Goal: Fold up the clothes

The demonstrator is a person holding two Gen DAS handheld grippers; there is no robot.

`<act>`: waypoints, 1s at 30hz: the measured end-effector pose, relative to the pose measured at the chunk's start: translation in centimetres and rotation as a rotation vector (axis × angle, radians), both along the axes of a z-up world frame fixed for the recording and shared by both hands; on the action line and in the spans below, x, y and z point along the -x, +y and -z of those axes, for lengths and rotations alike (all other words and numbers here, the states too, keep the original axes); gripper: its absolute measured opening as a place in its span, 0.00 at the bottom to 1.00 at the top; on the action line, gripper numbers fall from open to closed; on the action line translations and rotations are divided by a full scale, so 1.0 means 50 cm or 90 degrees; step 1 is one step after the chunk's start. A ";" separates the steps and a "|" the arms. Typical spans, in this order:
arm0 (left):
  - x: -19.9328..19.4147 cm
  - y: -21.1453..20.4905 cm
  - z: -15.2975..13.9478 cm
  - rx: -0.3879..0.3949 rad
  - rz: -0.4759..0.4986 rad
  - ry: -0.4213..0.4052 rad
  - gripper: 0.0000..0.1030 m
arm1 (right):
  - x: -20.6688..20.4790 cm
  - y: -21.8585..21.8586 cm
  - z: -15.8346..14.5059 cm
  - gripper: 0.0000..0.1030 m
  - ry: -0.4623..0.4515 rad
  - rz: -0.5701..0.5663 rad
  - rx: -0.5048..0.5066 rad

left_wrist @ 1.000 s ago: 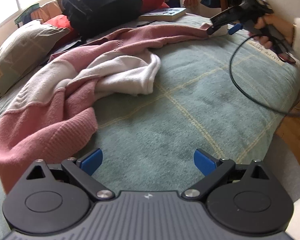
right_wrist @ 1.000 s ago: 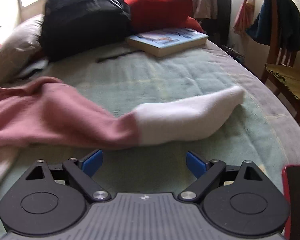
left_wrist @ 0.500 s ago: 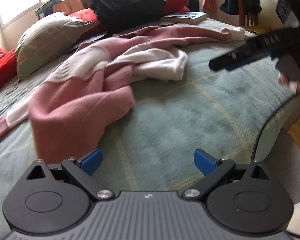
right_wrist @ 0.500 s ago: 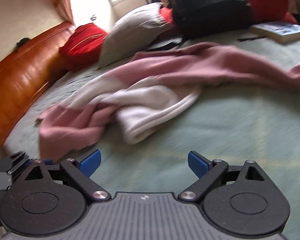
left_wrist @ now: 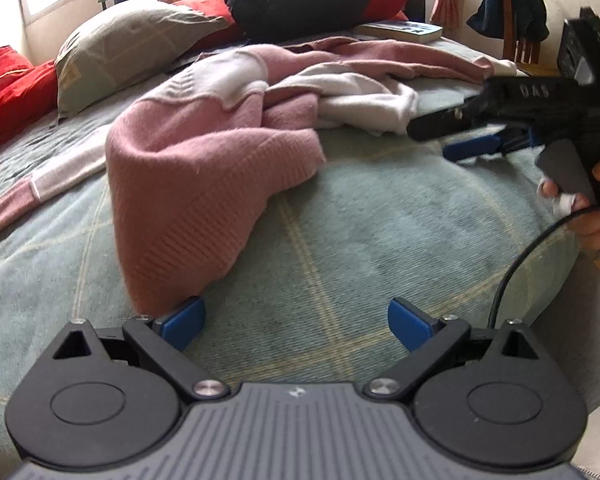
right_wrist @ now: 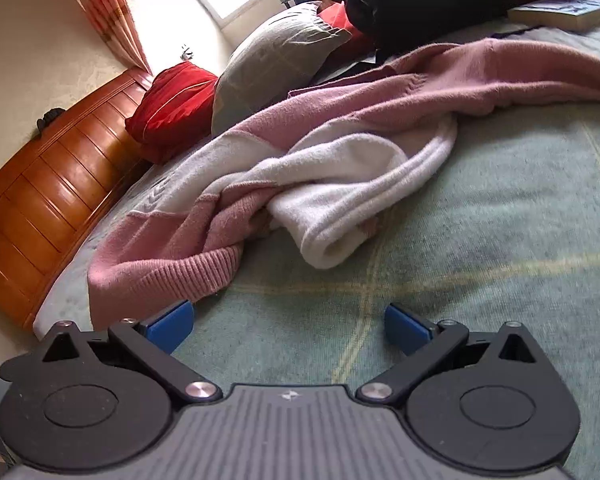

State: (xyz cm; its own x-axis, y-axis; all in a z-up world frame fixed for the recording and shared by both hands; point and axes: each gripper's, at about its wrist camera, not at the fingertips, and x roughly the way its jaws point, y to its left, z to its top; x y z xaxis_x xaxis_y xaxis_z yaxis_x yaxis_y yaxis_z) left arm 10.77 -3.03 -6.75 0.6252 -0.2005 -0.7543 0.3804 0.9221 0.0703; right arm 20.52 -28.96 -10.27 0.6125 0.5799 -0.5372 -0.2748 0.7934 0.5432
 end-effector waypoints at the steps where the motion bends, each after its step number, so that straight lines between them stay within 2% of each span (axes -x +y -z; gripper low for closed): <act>1: -0.001 0.001 0.002 0.002 0.001 0.001 0.95 | -0.008 0.000 0.000 1.00 0.001 0.002 -0.003; 9: -0.011 0.007 0.013 0.008 0.002 0.006 0.99 | -0.086 0.036 0.003 1.00 -0.009 -0.013 -0.026; 13: -0.016 0.008 0.012 0.010 0.000 0.007 0.99 | -0.127 0.059 0.011 1.00 -0.014 -0.019 -0.018; 16: -0.014 0.010 0.010 0.010 -0.002 0.007 0.99 | -0.140 0.063 -0.004 0.96 -0.027 -0.009 -0.020; 19: -0.010 0.012 0.008 0.009 -0.005 0.006 0.99 | -0.123 0.065 -0.053 0.95 -0.085 -0.021 -0.002; 22: -0.007 0.013 0.008 0.009 -0.009 0.005 0.99 | -0.090 0.072 -0.107 0.95 -0.148 -0.075 -0.014; 24: -0.004 0.013 0.007 0.010 -0.011 0.004 0.99 | -0.070 0.084 -0.129 0.95 -0.171 -0.104 0.007; 27: 0.003 0.012 0.003 0.009 -0.009 0.001 0.99 | -0.047 0.093 -0.122 0.95 -0.165 -0.114 0.068; 30: 0.009 0.016 -0.001 0.010 -0.006 -0.001 0.99 | -0.019 0.072 -0.096 0.95 -0.140 -0.100 0.088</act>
